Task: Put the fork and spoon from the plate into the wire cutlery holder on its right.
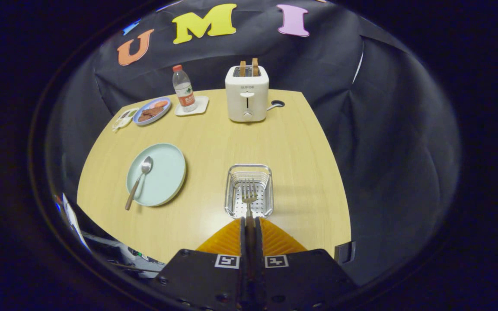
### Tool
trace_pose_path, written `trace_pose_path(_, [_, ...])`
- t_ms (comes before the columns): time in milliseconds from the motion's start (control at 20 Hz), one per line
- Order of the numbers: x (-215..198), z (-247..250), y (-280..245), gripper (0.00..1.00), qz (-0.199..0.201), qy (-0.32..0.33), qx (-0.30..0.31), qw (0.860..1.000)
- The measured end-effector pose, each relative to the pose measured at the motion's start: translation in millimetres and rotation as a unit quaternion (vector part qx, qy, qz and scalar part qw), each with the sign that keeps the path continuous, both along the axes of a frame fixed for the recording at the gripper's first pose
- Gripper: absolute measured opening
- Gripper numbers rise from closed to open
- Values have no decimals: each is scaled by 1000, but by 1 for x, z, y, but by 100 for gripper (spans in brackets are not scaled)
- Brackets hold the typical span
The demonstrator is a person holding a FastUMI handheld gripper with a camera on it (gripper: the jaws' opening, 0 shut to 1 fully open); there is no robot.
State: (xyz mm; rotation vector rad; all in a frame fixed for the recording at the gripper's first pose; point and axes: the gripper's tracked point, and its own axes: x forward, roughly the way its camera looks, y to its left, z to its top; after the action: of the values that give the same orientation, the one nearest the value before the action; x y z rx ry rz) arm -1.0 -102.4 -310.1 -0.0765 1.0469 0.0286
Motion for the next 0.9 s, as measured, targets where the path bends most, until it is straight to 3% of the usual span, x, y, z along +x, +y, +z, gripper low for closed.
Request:
trace_pose_path(650, [16, 5, 20, 8, 7, -27, -10, 1000])
trace_pose_path(900, [18, 8, 76, 54, 41, -53, 26, 997])
